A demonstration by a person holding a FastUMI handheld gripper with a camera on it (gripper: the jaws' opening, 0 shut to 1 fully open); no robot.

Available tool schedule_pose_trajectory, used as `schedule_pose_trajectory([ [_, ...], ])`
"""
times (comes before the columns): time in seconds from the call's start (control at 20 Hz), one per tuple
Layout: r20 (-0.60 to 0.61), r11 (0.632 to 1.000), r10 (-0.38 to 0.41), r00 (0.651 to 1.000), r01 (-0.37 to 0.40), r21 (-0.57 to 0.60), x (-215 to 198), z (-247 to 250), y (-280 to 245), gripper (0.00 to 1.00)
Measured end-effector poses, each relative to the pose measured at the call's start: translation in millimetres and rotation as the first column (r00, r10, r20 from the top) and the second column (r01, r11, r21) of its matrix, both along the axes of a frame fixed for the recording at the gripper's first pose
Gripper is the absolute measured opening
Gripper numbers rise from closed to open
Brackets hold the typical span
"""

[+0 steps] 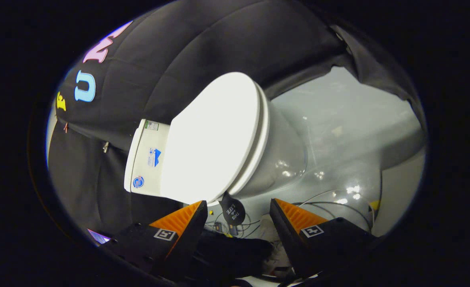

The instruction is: Open the toilet lid.

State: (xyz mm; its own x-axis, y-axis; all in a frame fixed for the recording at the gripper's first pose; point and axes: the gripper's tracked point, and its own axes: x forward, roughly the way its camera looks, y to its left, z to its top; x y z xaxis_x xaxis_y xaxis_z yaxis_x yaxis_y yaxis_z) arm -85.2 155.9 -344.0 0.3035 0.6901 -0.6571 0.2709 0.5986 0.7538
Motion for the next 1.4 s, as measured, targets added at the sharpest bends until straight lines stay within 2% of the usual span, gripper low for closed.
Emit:
schedule_pose_trajectory([
  [0.15, -0.011, 0.997, 0.042, 0.999, -0.042, 0.06, -11.0, -2.6, 23.9, 0.9],
  [0.2, -0.009, 0.995, 0.045, 0.999, -0.044, 0.091, -10.6, -0.3, 32.4, 0.79],
  [0.3, -0.037, 0.995, 0.076, 0.996, -0.074, 0.061, -18.0, -15.8, 36.4, 0.62],
  [0.45, -0.025, 0.989, 0.07, 0.997, -0.066, 0.133, -16.6, -9.5, 34.5, 0.36],
  [0.6, -0.024, 0.982, 0.079, 0.997, -0.074, 0.174, -20.5, -11.3, 35.7, 0.32],
  [0.65, -0.053, 0.979, 0.038, 0.998, -0.027, 0.202, -23.5, -7.4, 38.4, 0.31],
  [0.7, -0.063, 0.975, 0.023, 0.998, -0.009, 0.221, -21.4, -4.4, 39.7, 0.14],
  [0.95, 0.004, 0.978, 0.053, 0.999, -0.052, 0.2, -21.0, -3.4, 33.5, 0.14],
  [1.15, 0.178, 0.984, 0.146, 0.973, -0.161, 0.071, -21.1, 8.3, 35.3, 0.14],
  [1.3, 0.269, 0.988, 0.15, 0.951, -0.157, 0.005, -15.5, 13.4, 26.6, 0.14],
  [1.35, 0.266, 0.992, 0.124, 0.956, -0.126, -0.009, -14.9, 13.4, 20.8, 0.14],
  [1.4, 0.241, 0.992, 0.127, 0.962, -0.13, -0.003, -16.4, 12.6, 29.8, 0.05],
])
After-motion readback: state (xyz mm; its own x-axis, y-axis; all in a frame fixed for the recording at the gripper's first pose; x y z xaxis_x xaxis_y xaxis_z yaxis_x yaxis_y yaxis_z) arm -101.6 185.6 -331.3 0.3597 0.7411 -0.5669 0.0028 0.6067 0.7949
